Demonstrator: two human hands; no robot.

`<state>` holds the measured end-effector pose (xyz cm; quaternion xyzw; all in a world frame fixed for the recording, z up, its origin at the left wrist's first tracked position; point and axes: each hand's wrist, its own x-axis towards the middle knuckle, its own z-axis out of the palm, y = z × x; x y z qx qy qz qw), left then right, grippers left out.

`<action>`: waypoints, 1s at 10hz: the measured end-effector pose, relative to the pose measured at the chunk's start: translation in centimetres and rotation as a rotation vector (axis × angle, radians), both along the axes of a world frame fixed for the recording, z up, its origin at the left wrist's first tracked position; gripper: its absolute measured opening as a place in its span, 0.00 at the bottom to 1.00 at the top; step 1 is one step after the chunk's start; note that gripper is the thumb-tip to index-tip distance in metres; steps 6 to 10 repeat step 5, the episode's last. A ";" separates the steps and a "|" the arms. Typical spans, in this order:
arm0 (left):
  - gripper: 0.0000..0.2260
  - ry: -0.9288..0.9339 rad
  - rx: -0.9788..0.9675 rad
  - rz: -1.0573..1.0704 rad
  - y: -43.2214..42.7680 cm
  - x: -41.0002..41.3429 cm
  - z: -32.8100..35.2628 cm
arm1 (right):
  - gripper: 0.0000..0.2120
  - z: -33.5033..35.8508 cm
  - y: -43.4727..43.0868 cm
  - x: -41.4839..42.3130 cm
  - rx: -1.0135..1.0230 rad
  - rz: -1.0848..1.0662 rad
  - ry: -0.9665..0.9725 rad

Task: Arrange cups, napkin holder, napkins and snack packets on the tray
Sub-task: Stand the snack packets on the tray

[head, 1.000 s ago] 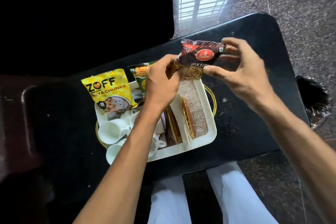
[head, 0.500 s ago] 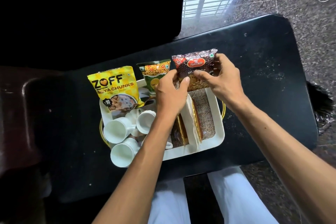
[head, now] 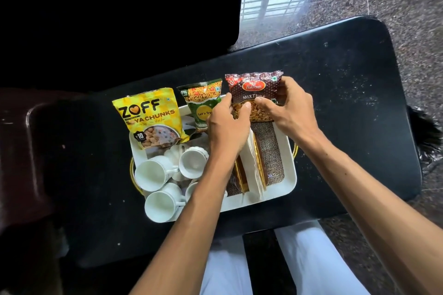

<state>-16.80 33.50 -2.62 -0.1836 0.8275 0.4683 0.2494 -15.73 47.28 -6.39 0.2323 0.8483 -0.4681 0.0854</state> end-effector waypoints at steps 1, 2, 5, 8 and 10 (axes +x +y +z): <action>0.29 -0.004 -0.006 -0.002 0.0 0.2 0.0 | 0.26 -0.1 0.4 0.2 -0.018 -0.014 -0.009; 0.29 -0.006 -0.009 -0.002 0.0 0.2 0.4 | 0.28 0.4 0.8 0.2 -0.022 -0.014 0.004; 0.28 0.117 -0.094 -0.133 -0.7 1.9 2.8 | 0.26 3.0 1.2 1.5 0.204 0.084 0.126; 0.28 0.117 -0.094 -0.133 -0.7 1.9 2.8 | 0.26 3.0 1.2 1.5 0.204 0.084 0.126; 0.28 0.117 -0.094 -0.133 -0.7 1.9 2.8 | 0.26 3.0 1.2 1.5 0.204 0.084 0.126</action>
